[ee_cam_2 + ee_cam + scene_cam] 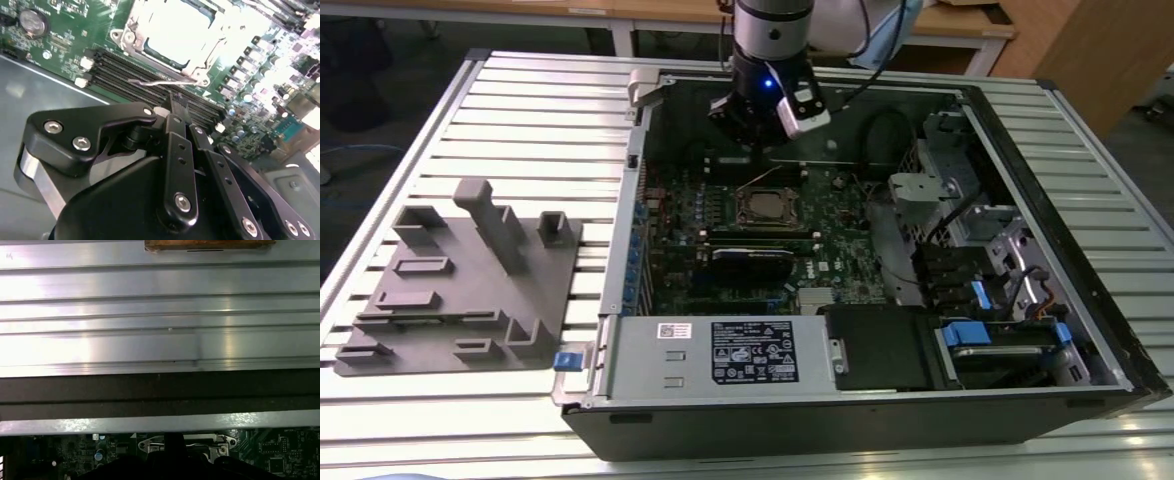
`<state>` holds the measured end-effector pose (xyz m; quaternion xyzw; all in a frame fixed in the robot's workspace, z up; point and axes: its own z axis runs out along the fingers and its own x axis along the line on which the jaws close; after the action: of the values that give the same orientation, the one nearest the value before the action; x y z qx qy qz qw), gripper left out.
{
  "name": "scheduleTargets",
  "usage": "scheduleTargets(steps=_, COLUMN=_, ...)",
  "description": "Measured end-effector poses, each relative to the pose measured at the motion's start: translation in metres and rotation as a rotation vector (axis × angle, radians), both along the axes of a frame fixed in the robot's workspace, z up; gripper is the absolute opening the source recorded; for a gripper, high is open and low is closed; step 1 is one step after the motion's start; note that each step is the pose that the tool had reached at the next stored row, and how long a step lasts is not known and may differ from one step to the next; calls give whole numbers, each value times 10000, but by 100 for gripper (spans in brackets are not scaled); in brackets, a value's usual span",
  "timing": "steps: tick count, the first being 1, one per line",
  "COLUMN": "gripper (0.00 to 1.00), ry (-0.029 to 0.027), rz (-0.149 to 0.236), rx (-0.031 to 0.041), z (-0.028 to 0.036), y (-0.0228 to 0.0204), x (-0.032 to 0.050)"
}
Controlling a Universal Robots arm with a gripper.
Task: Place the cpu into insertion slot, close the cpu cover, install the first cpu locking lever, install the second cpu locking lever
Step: 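Install the first cpu locking lever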
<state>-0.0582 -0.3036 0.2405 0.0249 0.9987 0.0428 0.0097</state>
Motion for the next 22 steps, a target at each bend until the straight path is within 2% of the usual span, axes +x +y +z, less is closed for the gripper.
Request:
scheduleTargets(steps=3, gripper=11, ry=-8, rz=-1, rx=7, z=-12, y=1, x=4)
scheduleTargets(steps=6, gripper=11, ry=-47, rz=-28, rx=36, z=-40, y=0, x=4)
scheduleTargets(steps=11, gripper=11, ry=-48, rz=-857, rx=33, z=-68, y=0, x=4)
scheduleTargets(steps=15, gripper=11, ry=-48, rz=-969, rx=32, z=-69, y=0, x=3)
scheduleTargets(steps=17, gripper=11, ry=-50, rz=-1781, rx=31, z=-70, y=0, x=4)
scheduleTargets(steps=22, gripper=11, ry=-50, rz=-1798, rx=31, z=-70, y=0, x=4)
